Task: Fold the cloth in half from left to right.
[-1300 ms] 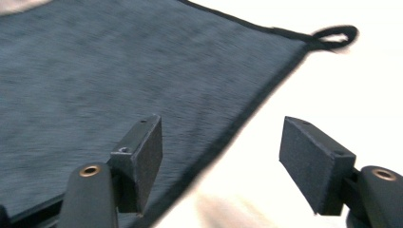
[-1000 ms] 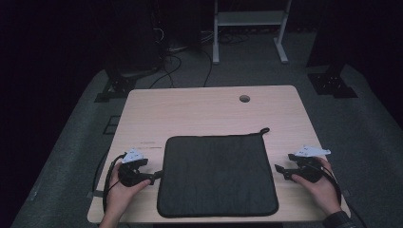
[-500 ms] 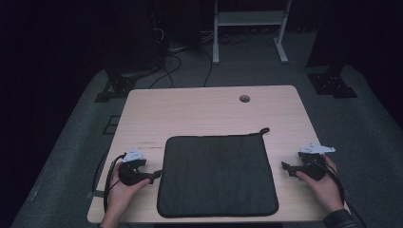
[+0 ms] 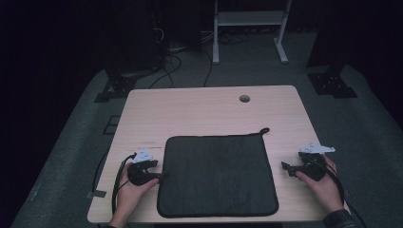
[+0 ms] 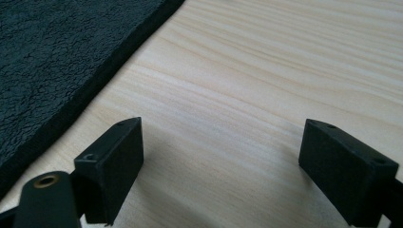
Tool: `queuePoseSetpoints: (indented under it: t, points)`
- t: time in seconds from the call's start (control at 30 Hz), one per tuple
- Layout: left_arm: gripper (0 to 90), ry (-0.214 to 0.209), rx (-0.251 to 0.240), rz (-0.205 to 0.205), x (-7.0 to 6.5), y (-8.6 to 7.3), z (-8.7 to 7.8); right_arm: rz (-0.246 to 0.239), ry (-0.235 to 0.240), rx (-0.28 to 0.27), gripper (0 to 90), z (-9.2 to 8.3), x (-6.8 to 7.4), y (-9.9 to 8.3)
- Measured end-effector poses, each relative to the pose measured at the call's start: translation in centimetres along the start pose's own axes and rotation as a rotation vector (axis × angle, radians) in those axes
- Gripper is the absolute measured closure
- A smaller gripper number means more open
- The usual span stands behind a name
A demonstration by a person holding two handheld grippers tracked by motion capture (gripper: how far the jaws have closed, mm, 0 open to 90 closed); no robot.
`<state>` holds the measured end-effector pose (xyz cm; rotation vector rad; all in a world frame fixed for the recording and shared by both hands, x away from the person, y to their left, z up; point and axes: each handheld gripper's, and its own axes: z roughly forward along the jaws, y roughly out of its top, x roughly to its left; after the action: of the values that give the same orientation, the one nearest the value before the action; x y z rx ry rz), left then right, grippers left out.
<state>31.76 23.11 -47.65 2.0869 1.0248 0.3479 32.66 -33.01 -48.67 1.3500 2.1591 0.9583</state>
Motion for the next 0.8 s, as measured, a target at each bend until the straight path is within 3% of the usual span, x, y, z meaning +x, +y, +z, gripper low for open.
queuePoseSetpoints:
  t: [0.1,0.33,0.47,0.6,0.8]
  points:
    - [37.3,0.020,-0.016,0.011,-0.37,-0.20,0.02,0.001,0.000,0.001,14.0,0.00,0.01,0.00]
    - [62.9,0.009,-0.043,0.007,-0.66,-0.53,-0.02,0.000,0.000,0.000,14.0,0.00,0.01,0.00]
    - [78.8,0.001,-0.051,-0.019,-0.61,-0.66,0.01,0.001,0.000,0.001,14.0,-0.01,0.01,0.00]
    - [85.0,-0.006,-0.049,-0.031,-0.69,-0.61,0.05,0.001,0.000,0.000,14.0,0.00,0.01,0.00]
    - [86.0,-0.030,-0.040,-0.067,-0.44,-0.45,0.02,0.001,0.000,0.000,13.9,0.00,0.01,0.00]
